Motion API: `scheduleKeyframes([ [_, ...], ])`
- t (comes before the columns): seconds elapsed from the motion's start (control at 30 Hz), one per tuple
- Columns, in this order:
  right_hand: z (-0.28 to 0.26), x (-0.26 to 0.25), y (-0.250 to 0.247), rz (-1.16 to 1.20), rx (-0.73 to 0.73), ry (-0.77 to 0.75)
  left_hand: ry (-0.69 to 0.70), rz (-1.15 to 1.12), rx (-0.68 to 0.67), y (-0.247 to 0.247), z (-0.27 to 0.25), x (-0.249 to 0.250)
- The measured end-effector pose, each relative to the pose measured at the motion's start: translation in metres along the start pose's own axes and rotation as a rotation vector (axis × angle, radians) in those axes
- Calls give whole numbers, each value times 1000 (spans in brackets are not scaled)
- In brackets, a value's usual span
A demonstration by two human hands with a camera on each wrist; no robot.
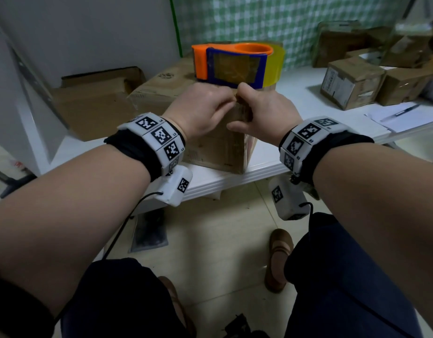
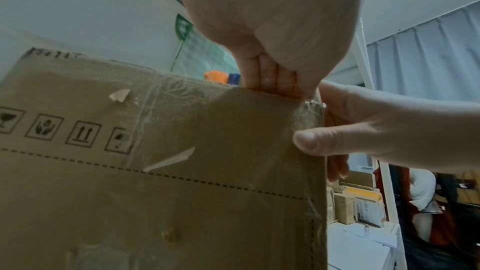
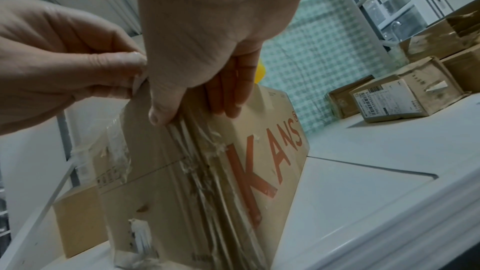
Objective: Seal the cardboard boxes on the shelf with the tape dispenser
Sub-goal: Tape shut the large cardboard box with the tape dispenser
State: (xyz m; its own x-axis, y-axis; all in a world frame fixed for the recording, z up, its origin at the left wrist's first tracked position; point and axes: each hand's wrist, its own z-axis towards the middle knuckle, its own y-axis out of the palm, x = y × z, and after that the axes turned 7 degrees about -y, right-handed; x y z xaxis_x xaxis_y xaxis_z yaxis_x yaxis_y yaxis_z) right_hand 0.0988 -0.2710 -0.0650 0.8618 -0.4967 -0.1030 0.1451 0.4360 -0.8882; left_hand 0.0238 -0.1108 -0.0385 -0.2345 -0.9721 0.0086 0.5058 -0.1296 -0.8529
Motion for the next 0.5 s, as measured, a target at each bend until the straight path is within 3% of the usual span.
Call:
scheduleKeyframes([
  [0.27,1,6,-10,-62,-5,26,-91,60,-62,-8,-2,-17],
  [0.5,-7,26,-30,-157,-60,149,-567,277,-245,-21,-17,-58],
])
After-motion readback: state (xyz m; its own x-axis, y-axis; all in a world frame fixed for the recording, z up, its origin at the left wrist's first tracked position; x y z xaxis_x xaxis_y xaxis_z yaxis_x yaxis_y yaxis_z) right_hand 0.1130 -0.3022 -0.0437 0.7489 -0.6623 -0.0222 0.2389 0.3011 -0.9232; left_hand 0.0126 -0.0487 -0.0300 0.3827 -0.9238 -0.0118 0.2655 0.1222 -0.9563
